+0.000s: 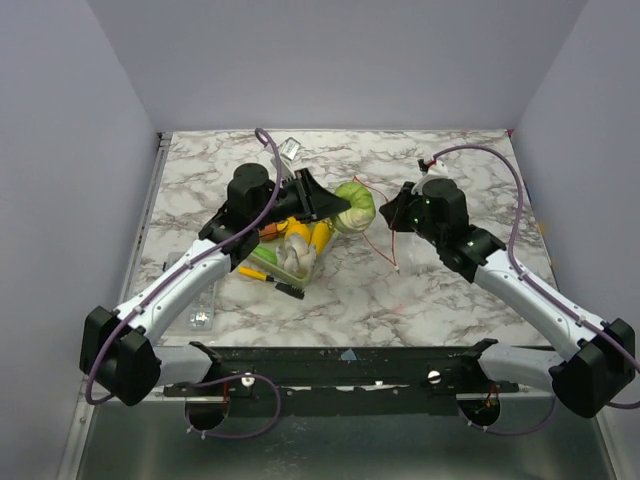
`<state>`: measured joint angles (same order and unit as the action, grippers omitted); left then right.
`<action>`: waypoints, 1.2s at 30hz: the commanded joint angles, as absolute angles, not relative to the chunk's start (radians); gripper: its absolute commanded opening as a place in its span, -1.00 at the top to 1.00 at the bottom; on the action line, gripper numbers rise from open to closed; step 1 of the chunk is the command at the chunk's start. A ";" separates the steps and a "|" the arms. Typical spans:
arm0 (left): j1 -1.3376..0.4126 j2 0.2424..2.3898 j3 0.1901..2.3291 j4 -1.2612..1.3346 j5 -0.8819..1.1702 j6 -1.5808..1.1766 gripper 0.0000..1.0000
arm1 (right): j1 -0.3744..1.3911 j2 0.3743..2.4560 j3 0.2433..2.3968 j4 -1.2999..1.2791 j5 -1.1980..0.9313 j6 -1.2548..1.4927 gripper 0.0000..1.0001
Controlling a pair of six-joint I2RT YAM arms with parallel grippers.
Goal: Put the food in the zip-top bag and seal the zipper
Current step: Place the fake vegetable in the zipper food storage bag.
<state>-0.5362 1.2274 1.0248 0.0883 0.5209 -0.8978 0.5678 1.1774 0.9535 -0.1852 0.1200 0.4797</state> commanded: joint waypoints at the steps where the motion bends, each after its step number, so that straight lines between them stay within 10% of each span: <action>1: -0.563 1.302 1.056 0.244 0.515 -0.977 1.00 | 0.567 1.121 0.917 -0.120 0.088 0.603 0.99; 27: -0.697 1.619 1.567 -0.595 0.176 -0.646 1.00 | 0.568 1.073 0.927 -0.044 0.021 0.677 0.99; 36: -0.723 1.608 1.587 -0.587 0.238 -0.654 0.32 | 0.568 1.077 0.893 -0.034 0.063 0.734 0.99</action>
<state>-0.7136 1.6325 1.5669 -0.5789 0.1917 -0.6559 0.5678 1.0767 0.9123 -0.0631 0.0544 0.7097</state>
